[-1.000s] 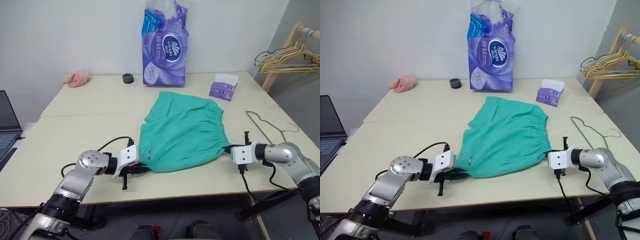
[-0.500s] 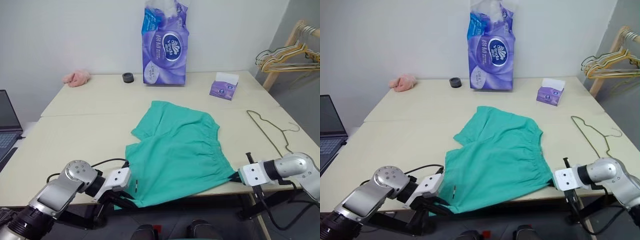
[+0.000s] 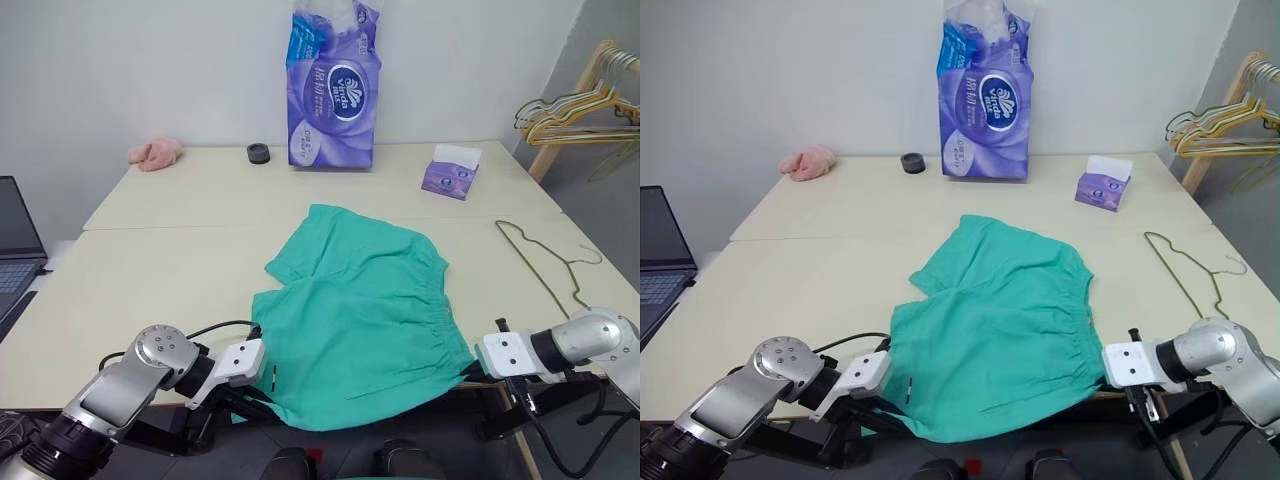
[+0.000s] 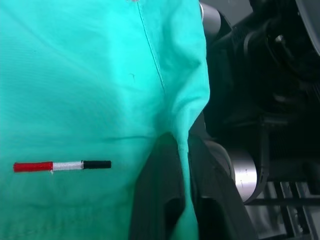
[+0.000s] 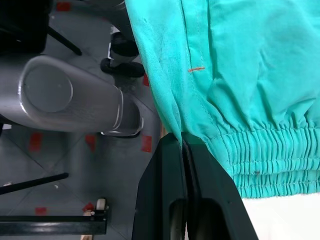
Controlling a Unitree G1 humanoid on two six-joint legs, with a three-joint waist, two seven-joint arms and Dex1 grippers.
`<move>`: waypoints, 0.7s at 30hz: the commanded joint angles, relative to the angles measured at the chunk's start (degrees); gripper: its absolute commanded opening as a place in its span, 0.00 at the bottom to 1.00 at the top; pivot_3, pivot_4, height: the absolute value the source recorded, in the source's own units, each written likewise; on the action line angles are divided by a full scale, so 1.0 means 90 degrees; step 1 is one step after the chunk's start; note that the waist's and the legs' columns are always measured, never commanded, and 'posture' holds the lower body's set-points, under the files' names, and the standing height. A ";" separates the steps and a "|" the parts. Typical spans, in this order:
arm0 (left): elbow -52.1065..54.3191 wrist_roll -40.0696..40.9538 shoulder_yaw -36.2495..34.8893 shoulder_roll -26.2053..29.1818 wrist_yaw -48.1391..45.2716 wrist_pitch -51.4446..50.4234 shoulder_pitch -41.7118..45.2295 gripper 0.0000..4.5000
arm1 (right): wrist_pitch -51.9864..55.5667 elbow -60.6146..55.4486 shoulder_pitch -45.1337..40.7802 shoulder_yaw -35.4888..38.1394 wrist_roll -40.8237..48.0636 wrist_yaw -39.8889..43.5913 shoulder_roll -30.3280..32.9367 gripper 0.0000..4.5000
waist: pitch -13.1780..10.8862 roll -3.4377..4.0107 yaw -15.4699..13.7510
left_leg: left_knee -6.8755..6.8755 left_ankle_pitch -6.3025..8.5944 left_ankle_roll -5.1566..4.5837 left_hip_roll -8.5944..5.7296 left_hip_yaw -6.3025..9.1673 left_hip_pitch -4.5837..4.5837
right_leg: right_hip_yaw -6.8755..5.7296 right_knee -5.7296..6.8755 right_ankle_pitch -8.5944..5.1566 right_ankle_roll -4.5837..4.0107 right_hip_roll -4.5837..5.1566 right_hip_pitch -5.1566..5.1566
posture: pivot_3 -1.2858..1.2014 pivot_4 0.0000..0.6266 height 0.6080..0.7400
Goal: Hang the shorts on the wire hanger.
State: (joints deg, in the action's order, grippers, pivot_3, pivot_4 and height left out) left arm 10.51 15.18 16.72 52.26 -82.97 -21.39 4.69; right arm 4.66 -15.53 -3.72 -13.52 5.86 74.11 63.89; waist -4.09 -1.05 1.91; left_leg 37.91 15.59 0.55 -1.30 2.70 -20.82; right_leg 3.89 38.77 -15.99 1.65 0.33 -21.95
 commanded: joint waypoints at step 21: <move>0.0518 0.0718 -0.0863 -0.1508 0.2299 -0.1020 0.1239 1.00 | 0.3207 0.0887 -0.0729 0.3365 0.1873 -0.3399 -0.1838 1.00 | -0.0010 -0.0030 -0.0031 | 0.0005 0.0001 0.0002 -0.0004 0.0013 -0.0007 | -0.0004 -0.0005 0.0008 0.0011 0.0001 0.0008 | 0.50 0.05 1.00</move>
State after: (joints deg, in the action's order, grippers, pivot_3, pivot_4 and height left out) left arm 14.46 22.29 10.33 39.18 -64.22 -32.03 14.07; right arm 31.63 -8.58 -9.99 14.48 23.91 49.46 48.18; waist -4.19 -1.33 1.64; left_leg 37.97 15.60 0.57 -1.34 2.82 -20.90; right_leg 3.86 38.73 -15.90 1.76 0.34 -21.89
